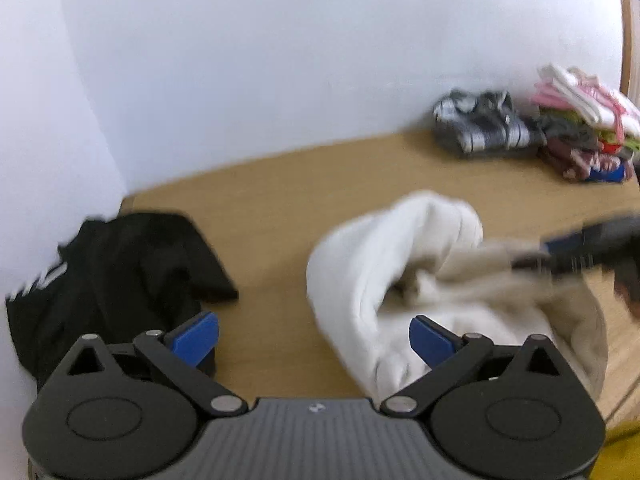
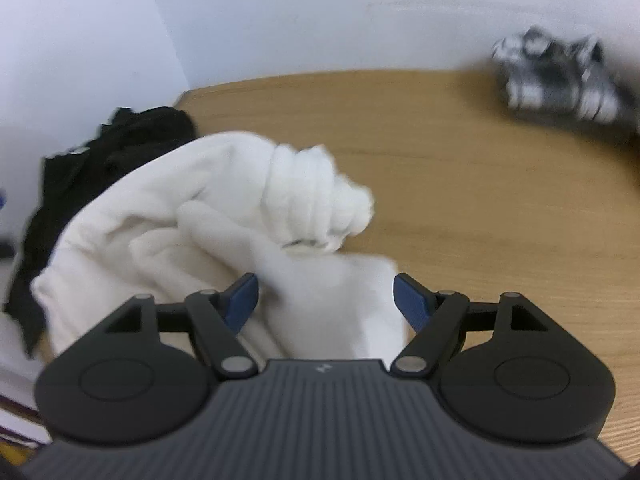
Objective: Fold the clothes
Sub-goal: 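Grasp the sweatpants waistband with the right gripper and lift it up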
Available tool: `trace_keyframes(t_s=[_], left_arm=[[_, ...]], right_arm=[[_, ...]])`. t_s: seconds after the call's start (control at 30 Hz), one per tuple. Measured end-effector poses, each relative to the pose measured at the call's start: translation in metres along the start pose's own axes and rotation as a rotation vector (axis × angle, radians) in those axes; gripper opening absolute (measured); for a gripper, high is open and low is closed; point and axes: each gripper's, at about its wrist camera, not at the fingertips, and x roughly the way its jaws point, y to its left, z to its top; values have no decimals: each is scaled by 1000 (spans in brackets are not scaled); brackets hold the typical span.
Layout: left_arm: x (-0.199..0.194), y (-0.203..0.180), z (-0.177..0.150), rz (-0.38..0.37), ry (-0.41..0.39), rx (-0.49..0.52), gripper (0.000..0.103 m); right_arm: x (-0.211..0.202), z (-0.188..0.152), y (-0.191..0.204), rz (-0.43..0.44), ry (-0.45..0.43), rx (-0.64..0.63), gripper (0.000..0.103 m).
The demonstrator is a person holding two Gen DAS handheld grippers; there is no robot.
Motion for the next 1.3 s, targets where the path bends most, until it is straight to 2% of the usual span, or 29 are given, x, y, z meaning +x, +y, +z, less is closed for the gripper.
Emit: trace_keyframes(t_s=[0.17, 0.23, 0.3, 0.37, 0.4, 0.5, 0.57, 0.63, 0.77, 0.83, 0.87, 0.9, 0.93, 0.97, 1.0, 1.07, 1.1, 1.17, 1.2, 1.3], left_arm=[[65, -44, 22, -67, 52, 47, 103], [103, -58, 26, -6, 90, 48, 103], [139, -63, 32, 101, 130, 22, 100], [165, -49, 34, 241, 194, -67, 100], [172, -36, 32, 260, 218, -137, 103], [182, 11, 18, 235, 274, -357, 103], [181, 34, 4, 244, 300, -436, 103], [172, 50, -14, 285, 316, -482, 103], [160, 73, -45, 298, 365, -550, 102], [150, 78, -57, 264, 370, -561, 98], [144, 79, -61, 242, 365, -561, 98], [137, 76, -61, 217, 350, -550, 98], [131, 73, -61, 191, 335, -540, 98], [124, 70, -61, 166, 320, -529, 98], [117, 69, -61, 141, 302, -515, 98], [104, 63, -60, 117, 256, -475, 98], [98, 58, -60, 112, 235, -458, 98], [88, 52, -59, 112, 203, -435, 99], [85, 49, -59, 115, 198, -432, 100], [76, 44, -67, 112, 208, -428, 100]], right_arm=[[22, 15, -13, -1, 15, -95, 75], [36, 23, -17, -8, 28, -28, 66], [35, 26, -19, -43, 22, 68, 38], [25, 15, -27, -99, -6, 122, 33], [19, 7, -29, -148, -16, 150, 31], [-1, -15, -50, -265, -38, 212, 29], [-17, -23, -64, -324, -49, 259, 28], [-34, -25, -80, -399, -24, 289, 28], [-61, -44, -90, -520, 117, 213, 29], [-82, -43, -93, -572, 95, 168, 30], [-93, -40, -84, -595, 55, 142, 30], [-104, -34, -82, -606, -7, 109, 36], [-114, -26, -80, -598, -72, 67, 41], [-123, -19, -78, -564, -123, 22, 55], [-125, -12, -72, -502, -146, -19, 69], [-104, 2, -61, -314, -152, -86, 79], [-87, 10, -58, -212, -140, -103, 78], [-49, 19, -42, -66, -83, -124, 78], [-26, 25, -34, -15, -47, -131, 78], [35, 48, -24, 50, 7, -81, 78]])
